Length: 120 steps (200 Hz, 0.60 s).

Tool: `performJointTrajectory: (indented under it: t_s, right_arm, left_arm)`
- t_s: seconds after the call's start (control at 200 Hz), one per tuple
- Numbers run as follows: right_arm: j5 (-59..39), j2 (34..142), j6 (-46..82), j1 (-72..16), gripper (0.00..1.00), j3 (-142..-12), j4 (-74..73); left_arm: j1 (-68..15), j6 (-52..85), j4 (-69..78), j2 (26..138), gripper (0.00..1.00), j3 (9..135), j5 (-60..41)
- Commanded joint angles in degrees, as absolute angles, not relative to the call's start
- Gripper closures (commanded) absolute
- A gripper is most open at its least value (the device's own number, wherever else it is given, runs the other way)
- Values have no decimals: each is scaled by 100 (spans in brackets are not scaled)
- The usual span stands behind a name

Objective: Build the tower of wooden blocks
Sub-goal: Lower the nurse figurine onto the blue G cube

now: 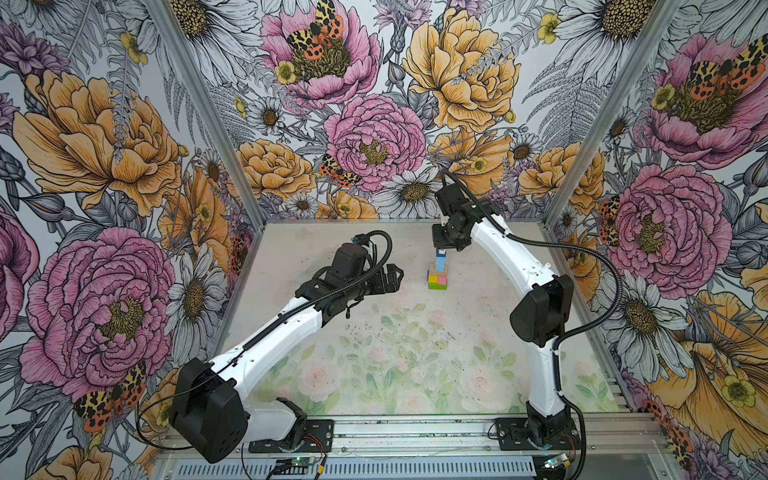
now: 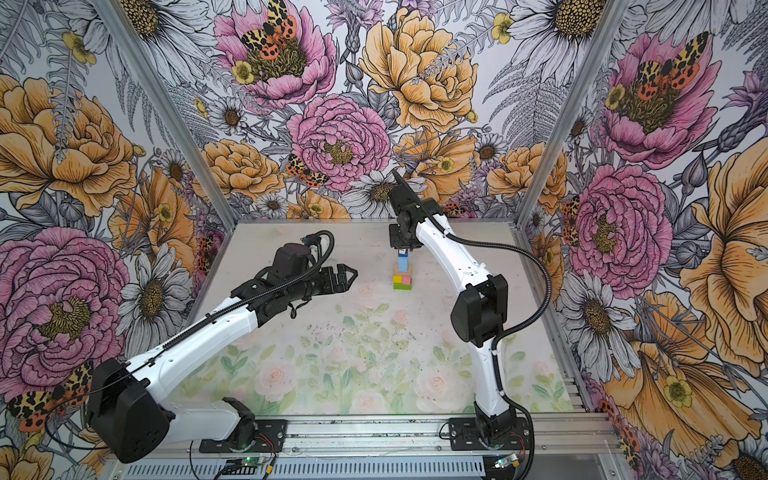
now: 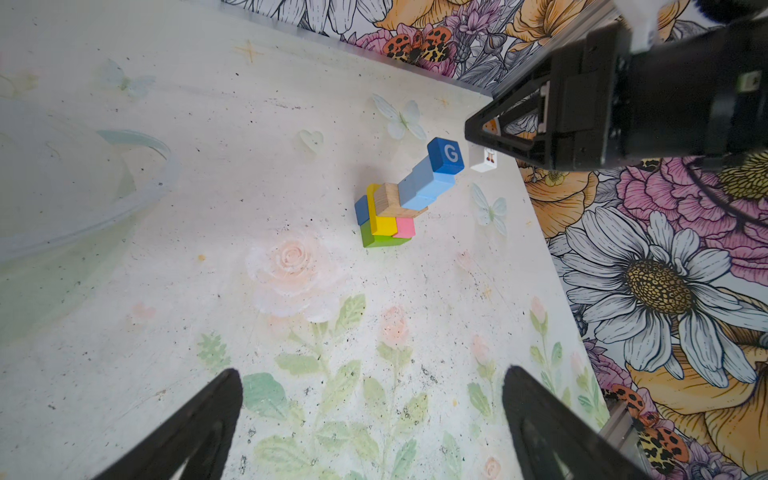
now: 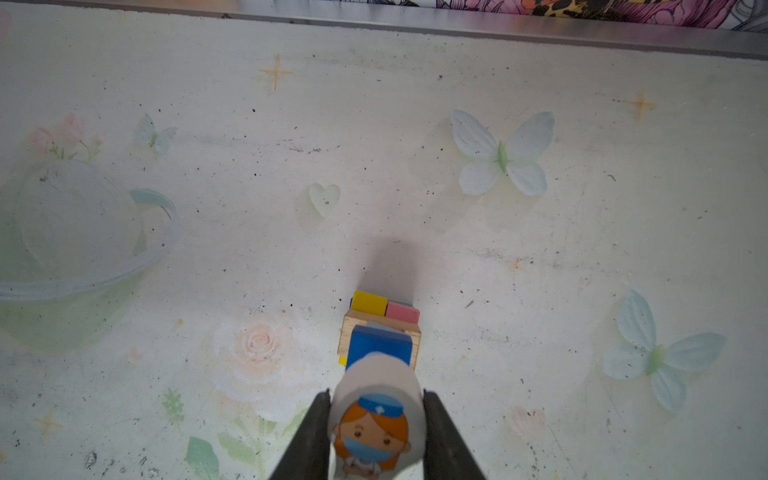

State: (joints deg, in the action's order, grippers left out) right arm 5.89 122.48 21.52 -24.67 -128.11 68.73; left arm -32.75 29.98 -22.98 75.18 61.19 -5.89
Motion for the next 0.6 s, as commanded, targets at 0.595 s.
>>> performJointTrajectory:
  t_s: [0.595]
  right_arm:
    - [598, 12524, 1970, -2387, 69, -13036, 6961]
  left_arm:
    - [-3217, 2949, -2085, 7620, 1, 6319, -743]
